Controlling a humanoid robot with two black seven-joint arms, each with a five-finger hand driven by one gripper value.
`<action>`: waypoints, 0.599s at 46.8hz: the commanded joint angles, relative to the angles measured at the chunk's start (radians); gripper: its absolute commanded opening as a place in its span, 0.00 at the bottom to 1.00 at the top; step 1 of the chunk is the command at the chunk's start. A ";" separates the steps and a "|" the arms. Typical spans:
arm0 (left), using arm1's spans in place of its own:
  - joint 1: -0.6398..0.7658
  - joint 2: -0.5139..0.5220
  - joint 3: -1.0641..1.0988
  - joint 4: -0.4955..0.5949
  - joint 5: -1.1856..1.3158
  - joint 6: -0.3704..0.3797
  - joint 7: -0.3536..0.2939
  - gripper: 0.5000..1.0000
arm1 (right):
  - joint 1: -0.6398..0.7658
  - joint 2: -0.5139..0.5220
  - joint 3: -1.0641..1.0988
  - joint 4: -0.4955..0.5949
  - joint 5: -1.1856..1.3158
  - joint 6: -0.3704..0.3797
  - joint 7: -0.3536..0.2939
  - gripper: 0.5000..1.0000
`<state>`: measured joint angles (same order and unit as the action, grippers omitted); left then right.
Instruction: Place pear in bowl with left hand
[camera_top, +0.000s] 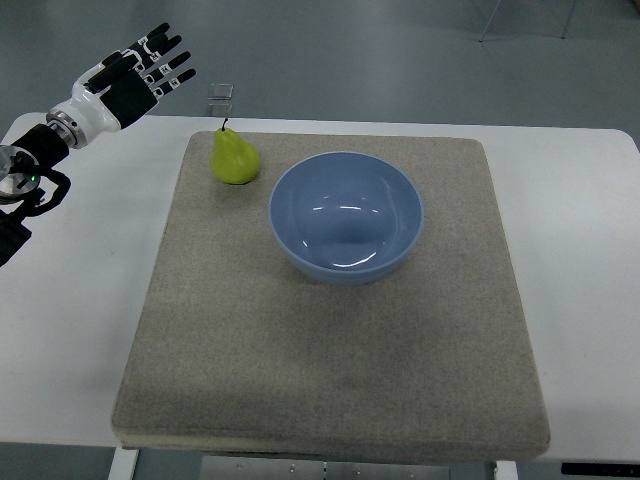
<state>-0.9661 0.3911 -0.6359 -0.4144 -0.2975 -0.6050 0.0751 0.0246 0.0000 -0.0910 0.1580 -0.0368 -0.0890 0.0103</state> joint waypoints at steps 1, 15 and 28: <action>0.003 0.002 0.005 0.006 0.003 -0.002 0.000 0.99 | 0.000 0.000 -0.001 0.000 0.000 0.000 0.000 0.85; -0.002 0.017 0.007 -0.004 0.242 -0.006 -0.009 0.99 | 0.000 0.000 -0.001 0.000 0.000 0.000 -0.001 0.85; -0.029 0.080 -0.004 -0.073 0.682 -0.006 -0.092 0.99 | 0.000 0.000 0.000 0.000 0.000 0.000 0.000 0.85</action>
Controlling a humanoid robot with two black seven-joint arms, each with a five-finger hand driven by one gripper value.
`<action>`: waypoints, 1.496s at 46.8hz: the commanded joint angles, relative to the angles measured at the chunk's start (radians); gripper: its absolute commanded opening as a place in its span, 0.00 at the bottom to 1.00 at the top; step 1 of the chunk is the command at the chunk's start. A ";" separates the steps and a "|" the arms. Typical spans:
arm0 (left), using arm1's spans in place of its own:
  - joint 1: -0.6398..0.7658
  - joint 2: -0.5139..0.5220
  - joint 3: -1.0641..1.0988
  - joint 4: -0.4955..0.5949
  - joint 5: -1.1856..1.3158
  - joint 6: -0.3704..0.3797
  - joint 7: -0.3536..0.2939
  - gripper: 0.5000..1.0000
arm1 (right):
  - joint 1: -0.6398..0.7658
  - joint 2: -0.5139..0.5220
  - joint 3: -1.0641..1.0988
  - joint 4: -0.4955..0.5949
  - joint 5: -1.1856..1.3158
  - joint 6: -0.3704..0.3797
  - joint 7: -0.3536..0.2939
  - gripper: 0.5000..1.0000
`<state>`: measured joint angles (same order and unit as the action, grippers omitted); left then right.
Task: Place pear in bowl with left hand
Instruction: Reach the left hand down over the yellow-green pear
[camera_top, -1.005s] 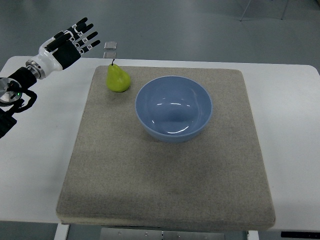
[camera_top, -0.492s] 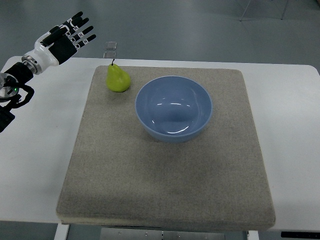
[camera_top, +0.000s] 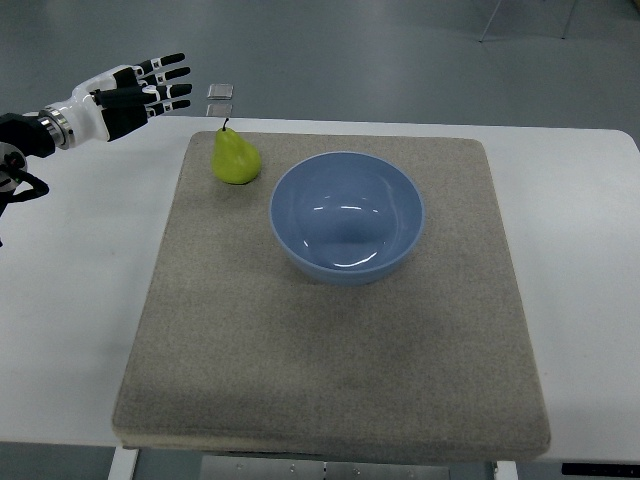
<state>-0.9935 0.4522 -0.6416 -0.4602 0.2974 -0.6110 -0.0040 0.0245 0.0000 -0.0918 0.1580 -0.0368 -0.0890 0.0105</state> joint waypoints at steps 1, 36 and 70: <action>0.000 0.025 0.003 -0.037 0.115 0.000 -0.013 0.99 | 0.000 0.000 0.000 0.000 0.000 0.000 0.000 0.85; -0.175 -0.019 0.255 -0.114 1.008 0.261 -0.215 0.96 | 0.000 0.000 0.000 0.000 0.000 0.000 0.000 0.85; -0.201 -0.167 0.405 -0.009 1.025 0.292 -0.209 0.96 | 0.000 0.000 0.000 0.000 0.000 0.000 0.000 0.85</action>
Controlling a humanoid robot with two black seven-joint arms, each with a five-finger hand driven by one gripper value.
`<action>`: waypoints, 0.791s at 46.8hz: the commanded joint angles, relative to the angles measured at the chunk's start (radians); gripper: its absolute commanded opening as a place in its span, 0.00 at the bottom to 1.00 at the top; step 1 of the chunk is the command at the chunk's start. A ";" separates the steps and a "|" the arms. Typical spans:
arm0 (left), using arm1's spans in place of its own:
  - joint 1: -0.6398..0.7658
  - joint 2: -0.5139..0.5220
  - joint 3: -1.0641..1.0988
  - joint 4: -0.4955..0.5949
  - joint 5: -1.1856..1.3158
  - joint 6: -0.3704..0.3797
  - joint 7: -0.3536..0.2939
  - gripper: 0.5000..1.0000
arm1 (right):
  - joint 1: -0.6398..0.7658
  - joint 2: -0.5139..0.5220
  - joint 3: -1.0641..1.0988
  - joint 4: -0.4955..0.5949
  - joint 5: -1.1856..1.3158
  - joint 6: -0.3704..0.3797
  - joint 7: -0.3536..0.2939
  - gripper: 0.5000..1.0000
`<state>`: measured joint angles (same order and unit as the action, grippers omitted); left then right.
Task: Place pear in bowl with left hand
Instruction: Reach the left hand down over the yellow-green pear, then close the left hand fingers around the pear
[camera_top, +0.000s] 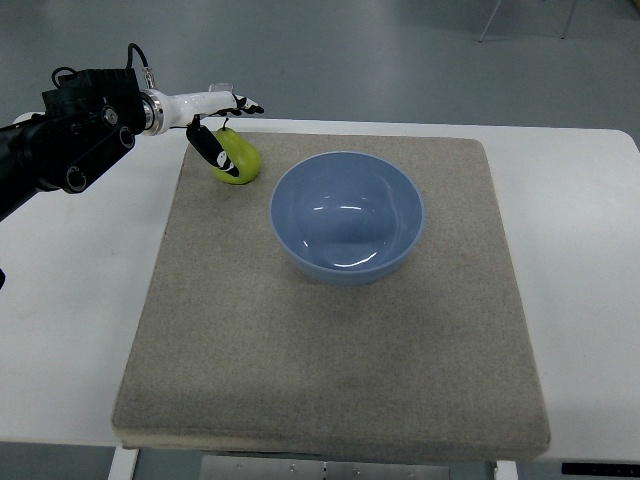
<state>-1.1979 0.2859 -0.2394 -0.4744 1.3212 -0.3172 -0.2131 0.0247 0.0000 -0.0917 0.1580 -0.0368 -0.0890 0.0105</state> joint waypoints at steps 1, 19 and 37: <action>0.004 -0.001 0.003 0.005 0.001 -0.003 0.000 0.96 | 0.000 0.000 0.000 0.000 0.000 0.000 0.000 0.85; 0.012 -0.001 0.018 0.004 0.001 -0.007 -0.002 0.83 | 0.000 0.000 0.001 0.000 0.000 0.000 0.000 0.85; 0.023 -0.001 0.017 0.010 0.000 -0.007 0.000 0.73 | 0.000 0.000 0.001 0.000 0.000 0.000 0.000 0.85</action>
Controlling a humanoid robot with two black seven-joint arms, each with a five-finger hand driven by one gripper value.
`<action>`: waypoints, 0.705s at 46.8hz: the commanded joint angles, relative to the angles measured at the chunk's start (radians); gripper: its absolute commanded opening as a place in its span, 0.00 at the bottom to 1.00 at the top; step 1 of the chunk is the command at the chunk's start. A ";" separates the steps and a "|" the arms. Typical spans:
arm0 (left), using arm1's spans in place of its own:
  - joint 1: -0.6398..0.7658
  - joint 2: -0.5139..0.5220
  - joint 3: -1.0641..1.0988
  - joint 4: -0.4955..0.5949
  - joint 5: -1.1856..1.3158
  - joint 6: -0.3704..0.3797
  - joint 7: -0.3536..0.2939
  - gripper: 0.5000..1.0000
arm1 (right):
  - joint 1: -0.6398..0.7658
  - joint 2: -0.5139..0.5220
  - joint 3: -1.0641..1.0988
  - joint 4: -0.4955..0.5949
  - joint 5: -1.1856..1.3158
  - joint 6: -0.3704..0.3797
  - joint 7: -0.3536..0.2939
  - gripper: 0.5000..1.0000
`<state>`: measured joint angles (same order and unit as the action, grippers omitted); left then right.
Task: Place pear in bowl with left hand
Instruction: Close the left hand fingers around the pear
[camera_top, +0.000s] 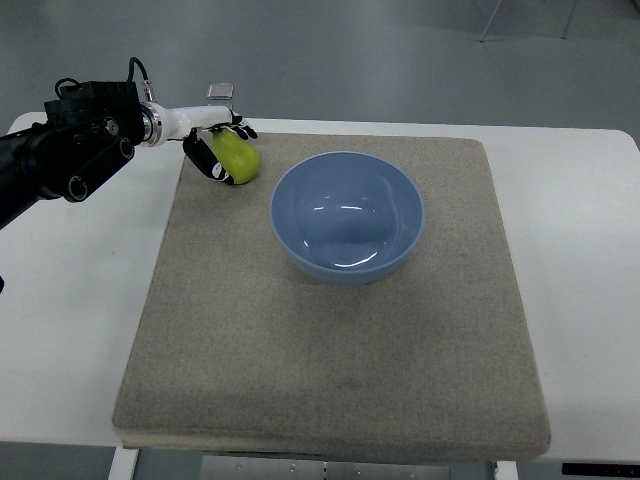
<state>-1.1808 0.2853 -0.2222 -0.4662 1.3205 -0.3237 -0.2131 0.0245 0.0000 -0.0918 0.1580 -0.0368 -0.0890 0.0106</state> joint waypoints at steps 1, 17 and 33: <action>0.007 0.000 0.000 0.000 0.000 0.000 0.000 0.73 | 0.000 0.000 0.000 0.000 0.000 0.000 0.000 0.85; 0.009 0.000 -0.003 -0.003 -0.001 0.002 0.000 0.64 | 0.000 0.000 0.000 0.000 0.000 0.000 0.000 0.85; 0.009 0.008 -0.017 -0.015 -0.001 0.000 -0.002 0.04 | 0.000 0.000 0.000 0.000 0.000 0.000 0.000 0.85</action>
<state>-1.1704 0.2899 -0.2309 -0.4748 1.3203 -0.3229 -0.2147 0.0246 0.0000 -0.0914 0.1580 -0.0368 -0.0890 0.0105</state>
